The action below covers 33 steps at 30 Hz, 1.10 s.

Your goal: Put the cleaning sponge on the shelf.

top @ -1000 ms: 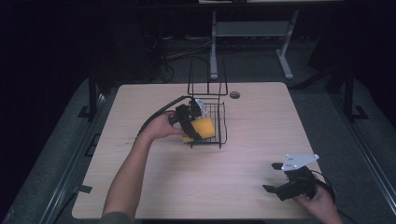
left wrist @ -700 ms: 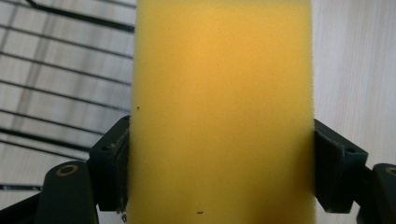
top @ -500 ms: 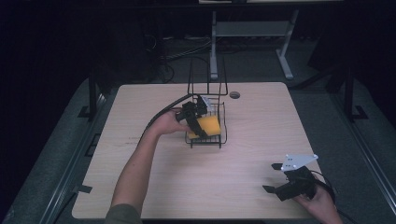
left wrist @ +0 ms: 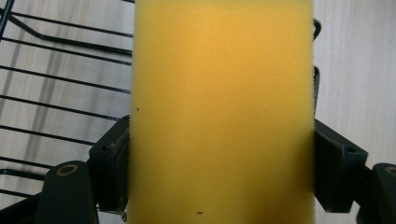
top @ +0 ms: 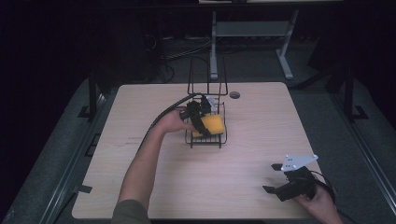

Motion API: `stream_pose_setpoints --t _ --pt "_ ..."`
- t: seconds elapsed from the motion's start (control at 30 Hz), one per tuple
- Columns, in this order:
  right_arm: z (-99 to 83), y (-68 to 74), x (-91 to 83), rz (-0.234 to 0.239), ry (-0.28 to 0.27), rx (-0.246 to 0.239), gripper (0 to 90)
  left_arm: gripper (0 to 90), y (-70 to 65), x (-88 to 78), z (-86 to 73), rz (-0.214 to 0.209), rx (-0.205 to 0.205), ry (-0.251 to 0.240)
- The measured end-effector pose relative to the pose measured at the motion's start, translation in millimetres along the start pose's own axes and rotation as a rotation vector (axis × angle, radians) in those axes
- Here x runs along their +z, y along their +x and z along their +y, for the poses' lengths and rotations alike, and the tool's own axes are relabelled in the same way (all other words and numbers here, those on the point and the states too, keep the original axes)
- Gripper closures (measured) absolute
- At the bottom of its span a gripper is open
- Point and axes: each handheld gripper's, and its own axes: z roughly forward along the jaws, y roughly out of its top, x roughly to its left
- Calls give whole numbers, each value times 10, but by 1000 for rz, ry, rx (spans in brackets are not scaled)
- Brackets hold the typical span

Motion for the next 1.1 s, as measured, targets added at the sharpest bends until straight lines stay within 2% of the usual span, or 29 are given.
stream_pose_setpoints --t 0.3,0.5,0.83,1.1 --pt "2 2 14 1 6 -6 139 218 44 67 -21 -8 -12 7" --pt "-5 -1 11 2 6 -1 139 218 38 104 -30 -3 -14 -2" --pt "-5 4 13 3 7 -3 139 214 41 118 -40 -9 -25 10" --pt "0 11 17 5 10 -5 139 212 27 113 -79 13 -26 -11"
